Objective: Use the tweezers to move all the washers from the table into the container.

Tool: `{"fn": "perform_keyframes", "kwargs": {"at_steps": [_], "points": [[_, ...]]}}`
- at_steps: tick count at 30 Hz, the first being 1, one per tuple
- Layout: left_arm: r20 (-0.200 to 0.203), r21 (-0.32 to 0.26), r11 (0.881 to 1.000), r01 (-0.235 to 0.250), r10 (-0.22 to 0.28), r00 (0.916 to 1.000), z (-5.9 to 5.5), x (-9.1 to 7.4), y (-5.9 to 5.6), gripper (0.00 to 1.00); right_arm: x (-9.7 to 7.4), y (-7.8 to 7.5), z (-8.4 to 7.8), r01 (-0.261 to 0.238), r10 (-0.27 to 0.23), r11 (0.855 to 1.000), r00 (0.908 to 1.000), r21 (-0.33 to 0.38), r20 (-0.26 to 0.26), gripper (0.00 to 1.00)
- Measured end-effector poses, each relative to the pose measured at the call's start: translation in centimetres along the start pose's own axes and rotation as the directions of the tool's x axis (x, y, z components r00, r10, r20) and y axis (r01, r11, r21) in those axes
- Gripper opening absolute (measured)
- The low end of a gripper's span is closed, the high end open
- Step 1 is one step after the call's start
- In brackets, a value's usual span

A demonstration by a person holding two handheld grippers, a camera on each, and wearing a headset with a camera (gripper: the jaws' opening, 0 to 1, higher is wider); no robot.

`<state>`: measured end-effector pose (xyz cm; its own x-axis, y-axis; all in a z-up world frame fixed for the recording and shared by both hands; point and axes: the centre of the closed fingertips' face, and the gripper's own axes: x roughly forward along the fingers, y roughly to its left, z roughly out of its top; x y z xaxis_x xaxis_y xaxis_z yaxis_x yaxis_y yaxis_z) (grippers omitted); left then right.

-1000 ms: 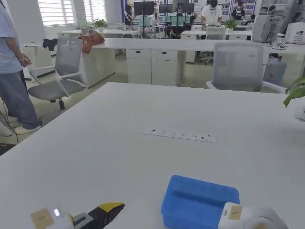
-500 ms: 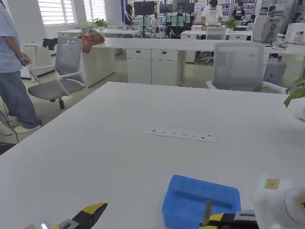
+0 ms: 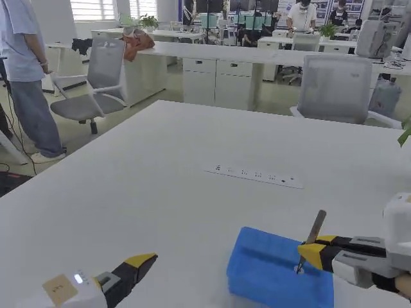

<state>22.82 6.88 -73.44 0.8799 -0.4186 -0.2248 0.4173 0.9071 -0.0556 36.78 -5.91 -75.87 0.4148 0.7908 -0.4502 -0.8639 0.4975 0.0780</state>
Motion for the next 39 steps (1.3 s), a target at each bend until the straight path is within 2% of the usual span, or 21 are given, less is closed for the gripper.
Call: {"fn": "perform_keyframes", "kwargs": {"at_steps": [4, 10, 12, 15, 19, 25, 30, 34, 37, 39], "points": [[0.010, 0.005, 1.000, -0.010, 0.010, 0.9999, 0.2, -0.1, 0.1, 0.79, 0.8, -1.4, -1.5, 0.035, -0.035, 0.999, 0.9988, -0.012, -0.034, 0.03], [0.004, 0.014, 1.000, -0.015, 0.015, 0.9999, 0.1, -0.1, 0.2, 0.79, 1.9, -1.8, -3.4, 0.039, -0.039, 0.999, 0.9987, -0.011, -0.032, 0.03], [0.005, 0.019, 1.000, -0.016, 0.016, 0.9999, 0.1, -0.1, 0.2, 0.79, 2.1, -2.0, -3.8, 0.042, -0.041, 0.999, 0.9991, 0.015, -0.012, 0.03], [-0.007, 0.024, 1.000, -0.018, 0.018, 0.9998, -0.1, -0.1, 0.3, 0.78, 2.3, -2.4, -4.3, 0.054, -0.057, 0.994, 0.9981, 0.096, 0.024, 0.03], [0.001, 0.029, 0.999, -0.027, 0.027, 0.9996, 0.0, -0.2, 0.4, 0.78, 2.4, -2.5, -5.0, 0.070, -0.072, 0.994, 0.9973, 0.079, 0.016, 0.03], [-0.006, 0.018, 0.999, -0.039, 0.039, 0.9992, -0.2, -0.2, 0.7, 0.78, 2.2, -2.7, -4.6, 0.059, -0.064, 0.994, 0.9968, 0.093, 0.047, 0.04], [-0.022, 0.031, 0.998, -0.060, 0.061, 0.9979, -0.4, -0.2, 1.0, 0.78, 1.9, -2.6, -4.7, 0.039, -0.046, 0.994, 0.9972, 0.100, 0.059, 0.04], [-0.008, 0.040, 0.995, -0.093, 0.094, 0.9956, -0.1, -0.4, 1.6, 0.78, 0.9, -2.0, -3.7, 0.011, -0.020, 0.996, 0.9947, 0.088, 0.101, 0.03], [-0.002, 0.033, 0.993, -0.115, 0.115, 0.9933, 0.0, -0.6, 2.0, 0.76, 0.0, -1.4, -2.5, -0.016, 0.003, 0.997, 0.9888, 0.081, 0.149, 0.03], [-0.004, 0.036, 0.992, -0.122, 0.122, 0.9925, 0.0, -0.6, 2.2, 0.77, -0.8, -0.7, -1.4, -0.036, 0.019, 0.995, 0.9812, 0.088, 0.192, 0.03]]}}
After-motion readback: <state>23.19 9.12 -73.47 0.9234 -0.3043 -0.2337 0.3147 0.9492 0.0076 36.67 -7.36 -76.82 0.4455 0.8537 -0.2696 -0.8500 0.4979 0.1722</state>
